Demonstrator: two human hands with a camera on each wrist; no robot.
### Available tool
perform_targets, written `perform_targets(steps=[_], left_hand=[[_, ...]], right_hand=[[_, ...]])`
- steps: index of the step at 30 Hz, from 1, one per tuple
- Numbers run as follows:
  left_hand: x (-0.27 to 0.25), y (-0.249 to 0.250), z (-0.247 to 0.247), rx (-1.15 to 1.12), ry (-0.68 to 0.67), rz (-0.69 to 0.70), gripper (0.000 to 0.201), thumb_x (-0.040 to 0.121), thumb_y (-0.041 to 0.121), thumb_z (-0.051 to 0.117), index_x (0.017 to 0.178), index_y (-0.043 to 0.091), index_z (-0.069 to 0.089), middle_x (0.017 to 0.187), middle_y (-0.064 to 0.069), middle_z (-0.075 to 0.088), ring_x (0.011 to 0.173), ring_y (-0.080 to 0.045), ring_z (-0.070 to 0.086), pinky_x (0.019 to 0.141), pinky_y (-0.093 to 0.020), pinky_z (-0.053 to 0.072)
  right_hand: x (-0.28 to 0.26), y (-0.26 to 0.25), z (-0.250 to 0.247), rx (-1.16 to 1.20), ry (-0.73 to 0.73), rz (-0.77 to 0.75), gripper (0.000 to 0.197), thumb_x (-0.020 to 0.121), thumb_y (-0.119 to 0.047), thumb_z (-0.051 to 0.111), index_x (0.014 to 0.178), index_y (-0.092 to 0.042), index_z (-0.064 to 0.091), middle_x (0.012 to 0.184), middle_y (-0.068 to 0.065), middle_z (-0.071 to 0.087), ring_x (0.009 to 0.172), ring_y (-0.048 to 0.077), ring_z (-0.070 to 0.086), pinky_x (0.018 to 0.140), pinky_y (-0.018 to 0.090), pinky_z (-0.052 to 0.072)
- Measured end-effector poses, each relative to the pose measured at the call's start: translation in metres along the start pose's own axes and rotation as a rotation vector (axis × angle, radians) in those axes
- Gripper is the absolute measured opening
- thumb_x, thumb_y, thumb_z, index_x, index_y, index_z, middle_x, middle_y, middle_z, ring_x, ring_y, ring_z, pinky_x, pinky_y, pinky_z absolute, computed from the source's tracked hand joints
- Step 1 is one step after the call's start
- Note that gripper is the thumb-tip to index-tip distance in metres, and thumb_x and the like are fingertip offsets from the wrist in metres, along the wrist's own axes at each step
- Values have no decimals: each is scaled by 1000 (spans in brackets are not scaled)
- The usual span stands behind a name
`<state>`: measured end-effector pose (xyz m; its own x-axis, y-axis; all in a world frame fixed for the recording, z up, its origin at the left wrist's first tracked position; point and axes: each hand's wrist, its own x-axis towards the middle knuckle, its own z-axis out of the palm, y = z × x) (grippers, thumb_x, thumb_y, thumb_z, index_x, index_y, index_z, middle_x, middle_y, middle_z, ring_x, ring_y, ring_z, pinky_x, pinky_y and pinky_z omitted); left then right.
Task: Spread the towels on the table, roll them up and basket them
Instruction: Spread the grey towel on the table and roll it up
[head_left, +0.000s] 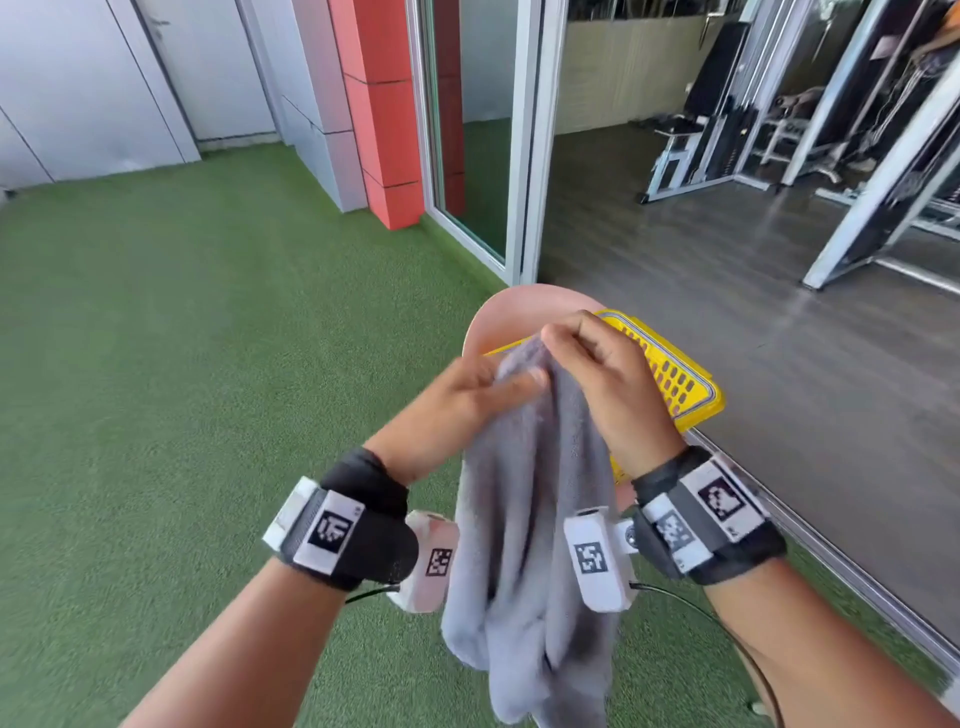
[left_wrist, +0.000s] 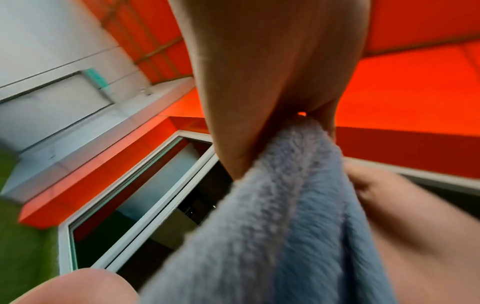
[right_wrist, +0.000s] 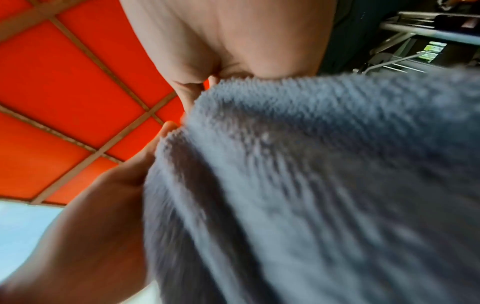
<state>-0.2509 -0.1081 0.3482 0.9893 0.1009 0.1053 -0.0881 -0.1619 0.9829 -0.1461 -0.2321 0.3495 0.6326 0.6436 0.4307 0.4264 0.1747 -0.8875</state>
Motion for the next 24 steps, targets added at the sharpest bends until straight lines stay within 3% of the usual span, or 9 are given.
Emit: perform_targets(steps=[2, 4, 6, 10, 12, 16, 18, 21, 24], left_hand=[[5, 6, -11, -172, 153, 57, 37, 99, 22, 50, 89, -12, 59, 91, -24, 62, 84, -28, 55, 79, -38, 42], [7, 11, -21, -274, 262, 71, 34, 100, 19, 44, 83, 0, 66, 86, -22, 66, 81, -26, 61, 80, -34, 47], [6, 6, -15, -209, 265, 49, 34, 101, 21, 43, 78, 10, 66, 82, -8, 66, 77, -17, 60, 77, -33, 48], [6, -6, 10, -56, 88, 67, 46, 99, 29, 48, 90, -16, 46, 86, -13, 47, 82, -23, 41, 73, -42, 36], [11, 2, 1, -70, 191, 122, 44, 97, 24, 50, 79, -15, 42, 80, -13, 42, 74, -24, 33, 63, -38, 28], [11, 5, -23, -68, 441, 165, 38, 97, 24, 53, 71, -1, 39, 70, -8, 32, 65, -21, 26, 57, -33, 24], [6, -1, -11, 28, 354, 130, 32, 100, 24, 49, 75, 3, 43, 70, -4, 37, 66, -14, 34, 62, -27, 31], [2, -4, 11, 21, 123, 52, 30, 100, 26, 48, 89, -1, 54, 82, -2, 55, 79, -12, 49, 74, -29, 41], [4, 6, -5, -53, 203, 112, 28, 99, 17, 48, 77, 1, 55, 73, -5, 50, 70, -13, 45, 61, -23, 37]], right_hand=[[-13, 15, 6, -5, -51, 45, 26, 97, -13, 50, 81, 7, 55, 74, 5, 49, 77, 5, 43, 70, 19, 36], [-29, 25, 9, -51, -67, 62, 36, 95, -18, 50, 74, 11, 49, 69, 13, 41, 74, 8, 38, 67, 22, 33], [-31, 23, 4, -52, -48, 60, 35, 98, -14, 51, 72, 9, 49, 69, 10, 41, 72, 6, 38, 66, 21, 33], [-5, 4, 0, 26, 74, 21, 22, 98, -11, 51, 83, 3, 61, 79, 6, 61, 79, 7, 52, 75, 19, 43], [-9, 11, 5, 3, 40, 42, 27, 96, -18, 53, 83, 3, 61, 77, 12, 60, 79, 7, 50, 73, 26, 41], [-36, 34, 5, -105, -66, 77, 40, 94, -30, 54, 64, -6, 45, 69, -4, 39, 70, 7, 37, 64, 31, 31], [-27, 26, 2, -71, -59, 87, 43, 94, -37, 54, 76, 2, 53, 75, 0, 45, 75, 9, 41, 67, 37, 37], [-3, 0, -5, -41, -16, 12, 26, 97, -19, 54, 84, 1, 63, 79, -1, 61, 77, 3, 52, 71, 22, 42], [-9, 10, -5, -105, -93, 25, 28, 95, -20, 58, 72, -4, 59, 68, -11, 49, 68, 1, 45, 64, 18, 36]])
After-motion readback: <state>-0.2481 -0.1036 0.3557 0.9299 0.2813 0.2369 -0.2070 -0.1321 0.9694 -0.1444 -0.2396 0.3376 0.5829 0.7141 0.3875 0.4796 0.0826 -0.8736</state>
